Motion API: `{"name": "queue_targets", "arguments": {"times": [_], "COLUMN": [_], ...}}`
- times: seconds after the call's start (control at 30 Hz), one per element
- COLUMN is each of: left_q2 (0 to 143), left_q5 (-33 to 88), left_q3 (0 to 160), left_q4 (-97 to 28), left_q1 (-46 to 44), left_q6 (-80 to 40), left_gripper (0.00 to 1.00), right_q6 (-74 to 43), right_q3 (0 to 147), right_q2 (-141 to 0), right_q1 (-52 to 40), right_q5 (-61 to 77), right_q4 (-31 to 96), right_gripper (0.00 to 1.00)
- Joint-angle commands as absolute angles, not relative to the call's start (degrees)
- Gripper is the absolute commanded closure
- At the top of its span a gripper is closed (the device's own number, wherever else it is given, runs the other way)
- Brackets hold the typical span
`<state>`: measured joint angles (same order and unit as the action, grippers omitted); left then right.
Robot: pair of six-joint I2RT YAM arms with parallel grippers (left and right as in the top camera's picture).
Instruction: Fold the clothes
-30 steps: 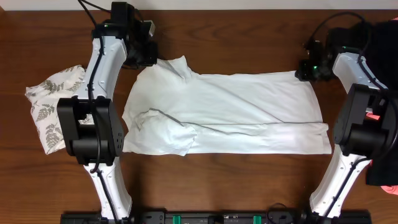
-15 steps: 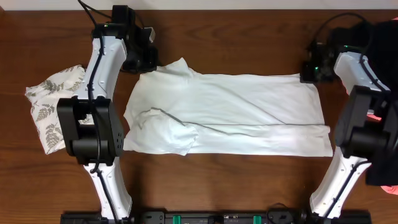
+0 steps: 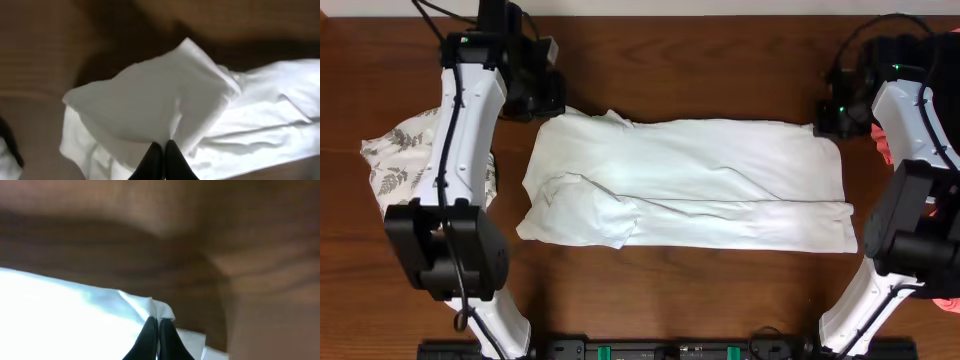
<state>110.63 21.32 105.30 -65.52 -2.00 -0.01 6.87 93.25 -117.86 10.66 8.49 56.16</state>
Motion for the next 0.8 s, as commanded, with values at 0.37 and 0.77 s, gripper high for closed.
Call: {"name": "queue_targets", "arguments": {"times": [0.37, 0.77], "left_q2": [110.5, 110.5], "left_q5": [22.0, 19.9], "left_q3": [105.2, 105.2], "left_q4": [-74.4, -78.0], "left_q1": [-2.1, -2.1], "left_q6": [-0.7, -0.7], "left_gripper": [0.94, 0.94], "right_q6": [4.3, 2.6], "right_q3": [93.4, 93.4], "right_q2": [-114.1, -114.1], "right_q1": [11.0, 13.2], "right_q5": [5.7, 0.3], "right_q4": [68.5, 71.1], "right_gripper": [0.99, 0.99]}}
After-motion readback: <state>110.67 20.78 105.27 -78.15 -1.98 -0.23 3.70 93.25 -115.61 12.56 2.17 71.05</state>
